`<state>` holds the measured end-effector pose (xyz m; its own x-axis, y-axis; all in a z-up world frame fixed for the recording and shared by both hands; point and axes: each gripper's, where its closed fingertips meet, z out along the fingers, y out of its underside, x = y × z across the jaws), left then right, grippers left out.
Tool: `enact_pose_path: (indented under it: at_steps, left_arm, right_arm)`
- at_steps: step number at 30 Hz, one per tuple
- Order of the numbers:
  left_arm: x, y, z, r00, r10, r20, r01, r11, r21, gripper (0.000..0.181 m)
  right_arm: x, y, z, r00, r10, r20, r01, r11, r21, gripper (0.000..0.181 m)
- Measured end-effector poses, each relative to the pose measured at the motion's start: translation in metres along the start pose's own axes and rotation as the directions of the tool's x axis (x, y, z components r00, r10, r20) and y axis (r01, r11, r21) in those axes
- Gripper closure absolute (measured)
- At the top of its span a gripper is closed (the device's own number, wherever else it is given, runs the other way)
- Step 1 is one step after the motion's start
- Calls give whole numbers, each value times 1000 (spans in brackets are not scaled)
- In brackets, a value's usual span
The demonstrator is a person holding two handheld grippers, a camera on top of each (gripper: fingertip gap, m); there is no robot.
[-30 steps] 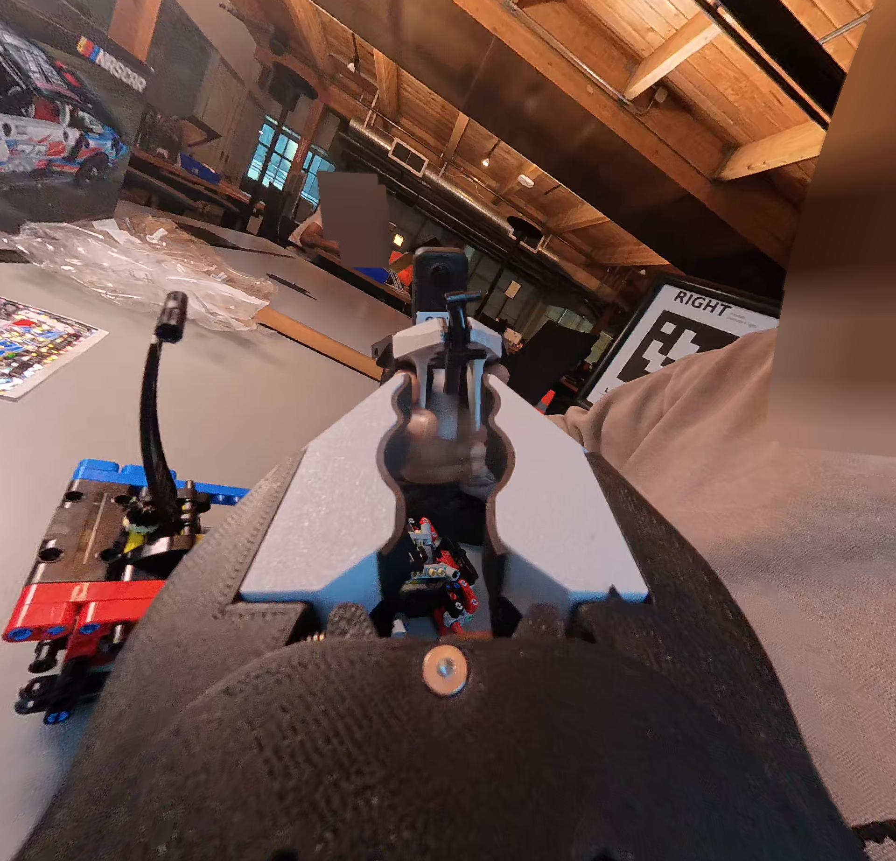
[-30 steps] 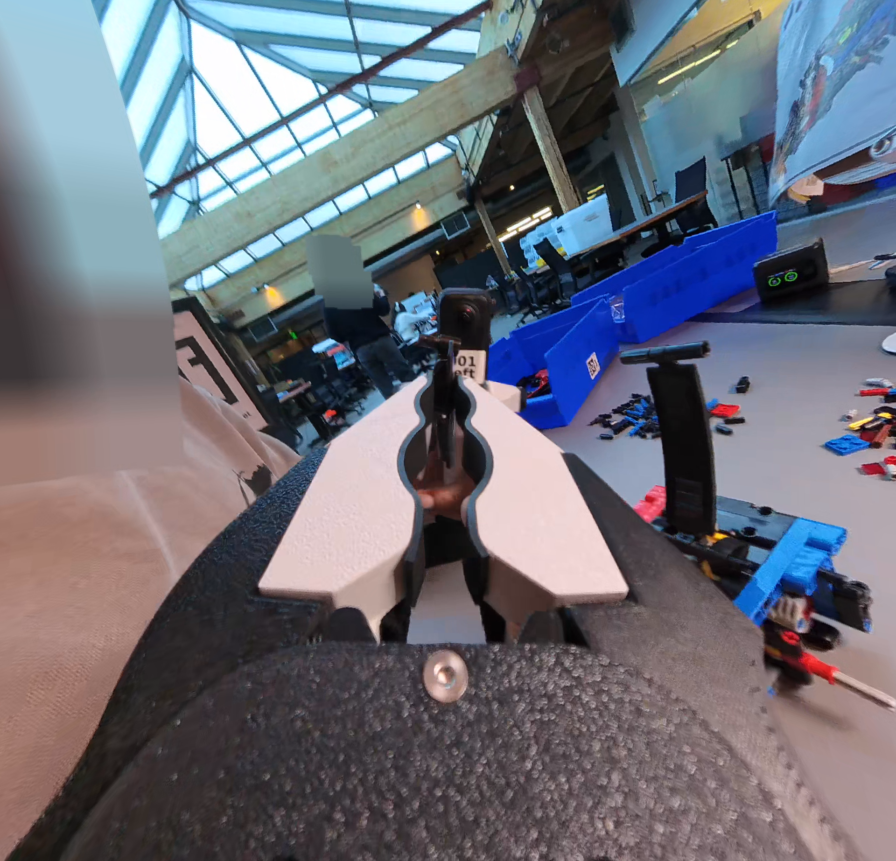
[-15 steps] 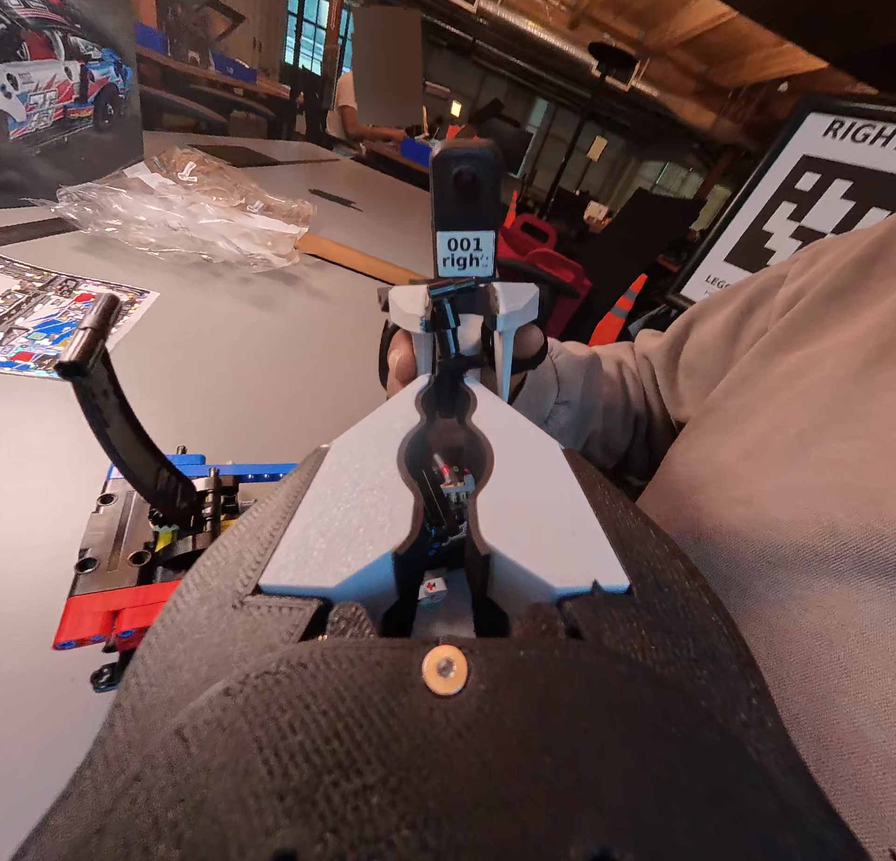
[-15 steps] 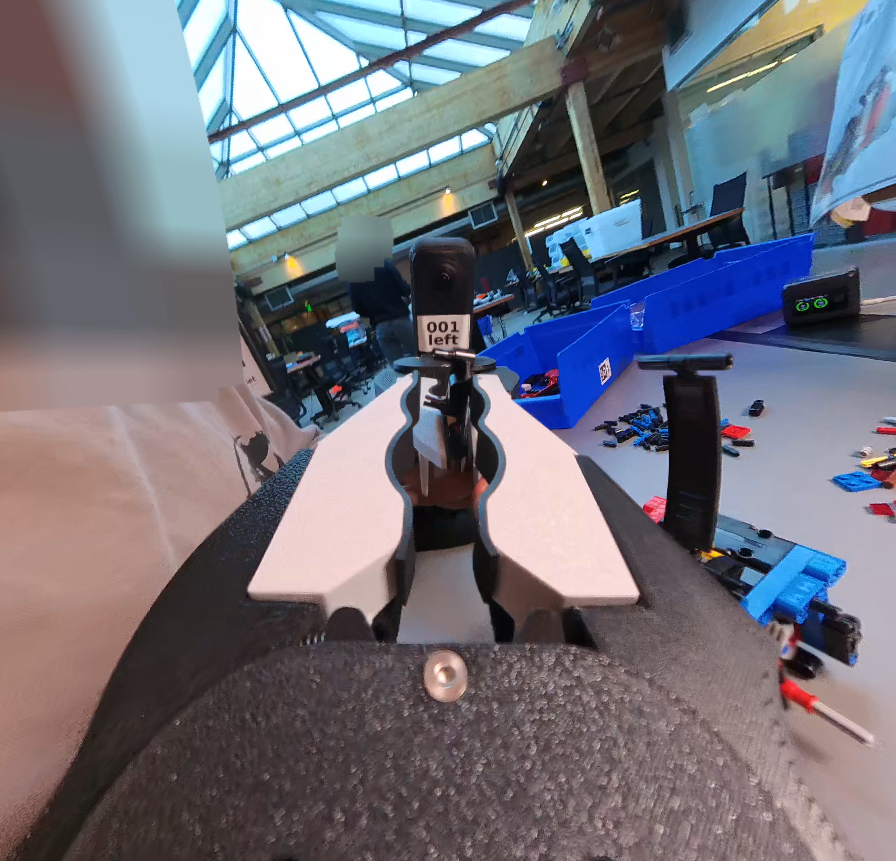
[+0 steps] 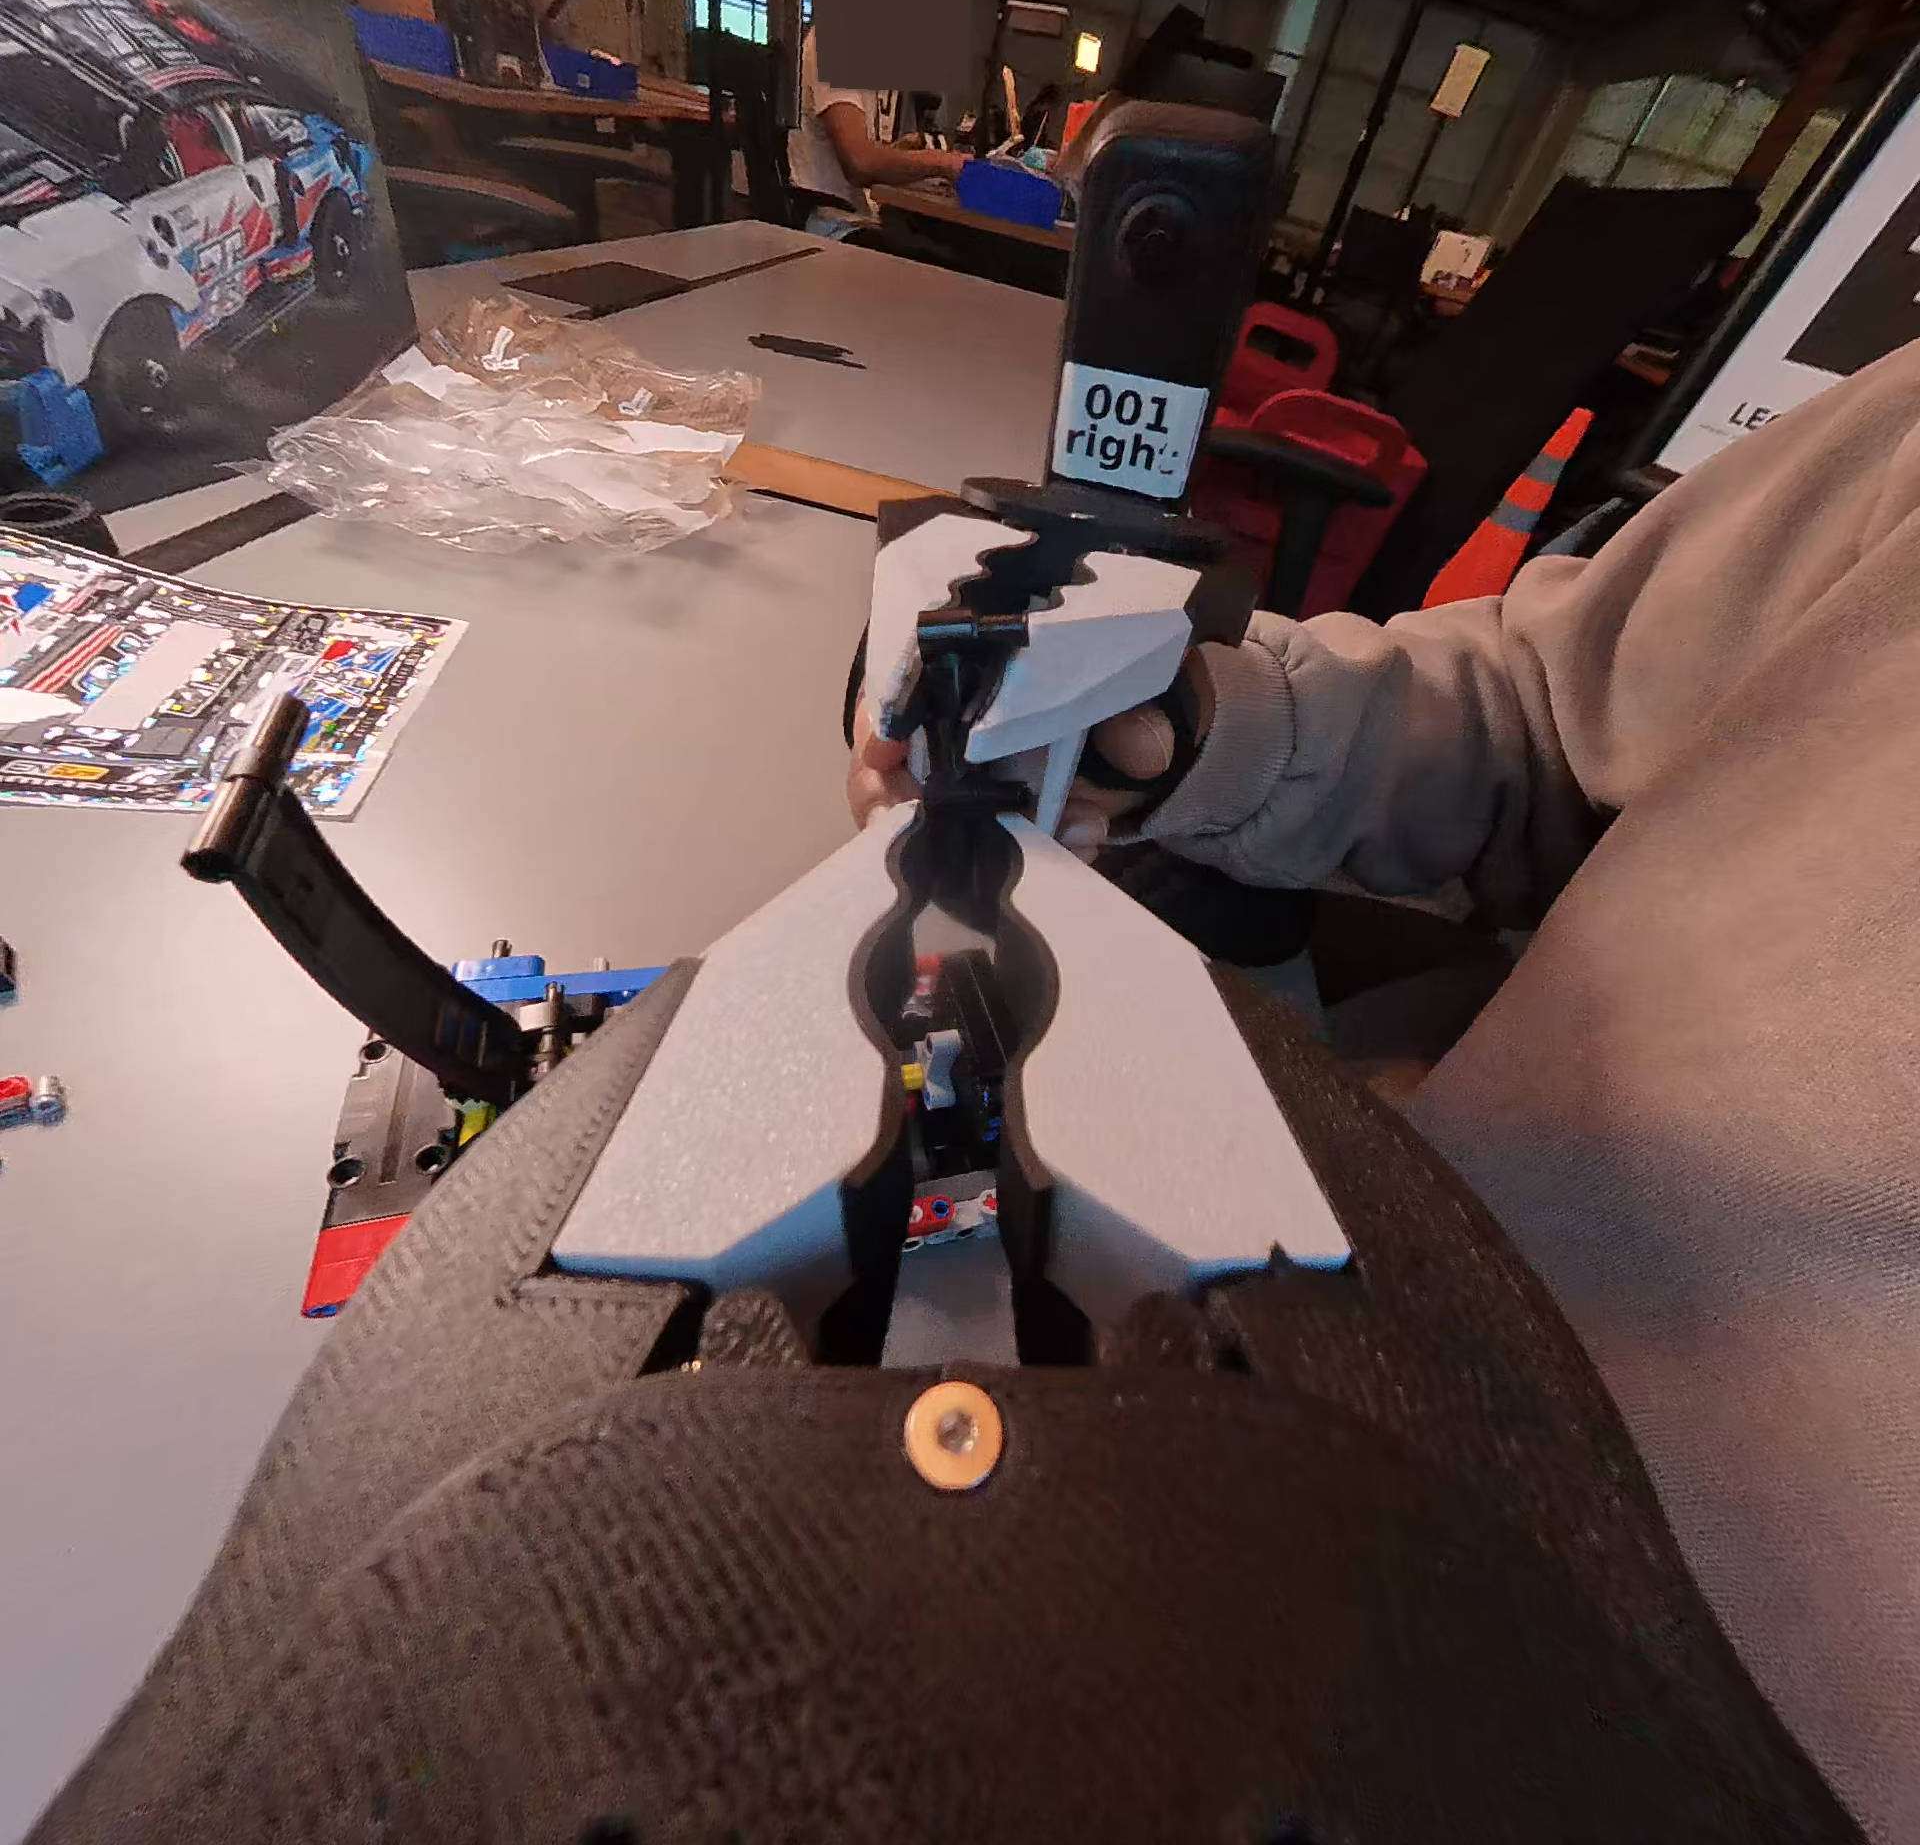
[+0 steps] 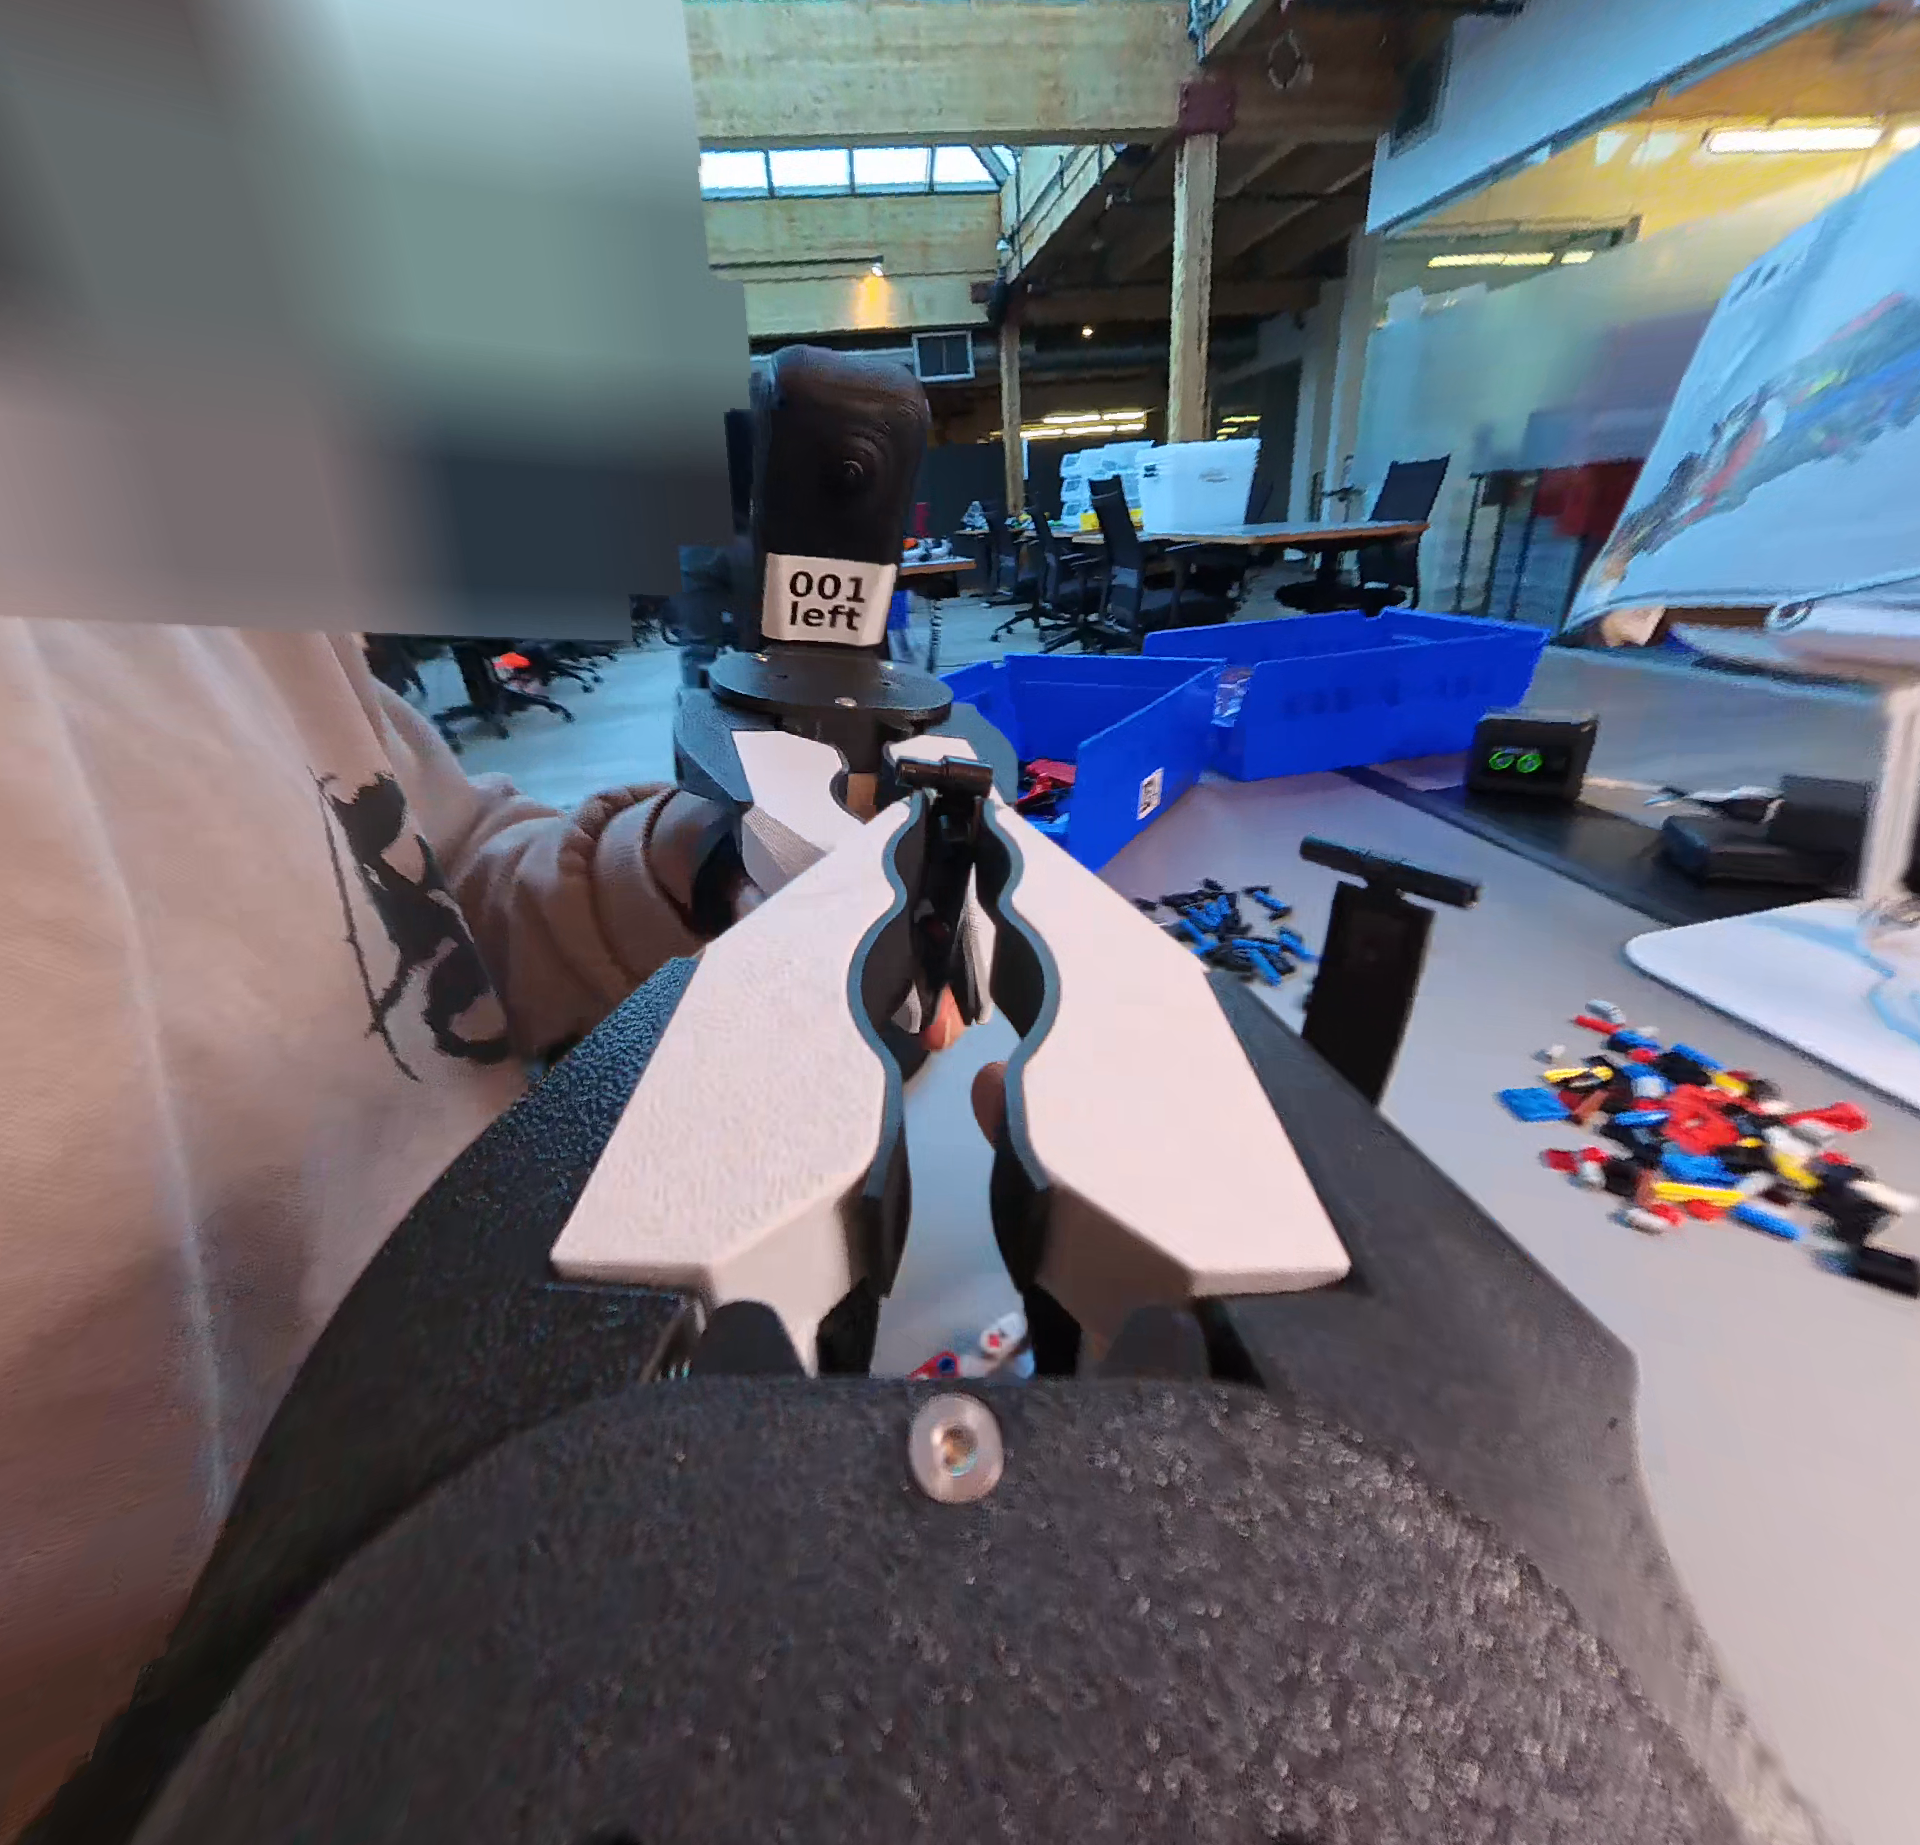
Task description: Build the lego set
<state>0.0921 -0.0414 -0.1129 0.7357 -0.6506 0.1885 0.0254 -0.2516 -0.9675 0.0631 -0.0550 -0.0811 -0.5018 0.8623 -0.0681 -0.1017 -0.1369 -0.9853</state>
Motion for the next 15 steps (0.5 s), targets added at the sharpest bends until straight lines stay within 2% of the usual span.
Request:
enact_pose_path:
  at_steps: [2,5,11,15]
  left_arm:
    - [1,-1,-1,998,59,18,-59,998,4,176]
    - [2,-4,-2,996,85,21,-85,996,17,176]
    - [-9,3,-4,997,64,47,-65,998,9,176]
    - [-10,2,-4,996,64,54,-65,998,18,176]
  right_arm:
    - [-2,-2,0,994,-106,-21,106,994,2,175]
    - [-3,-6,1,990,-134,-34,135,991,25,174]
    - [6,8,3,998,62,-25,-64,997,-54,171]
    - [5,6,2,970,240,28,-239,971,-27,174]
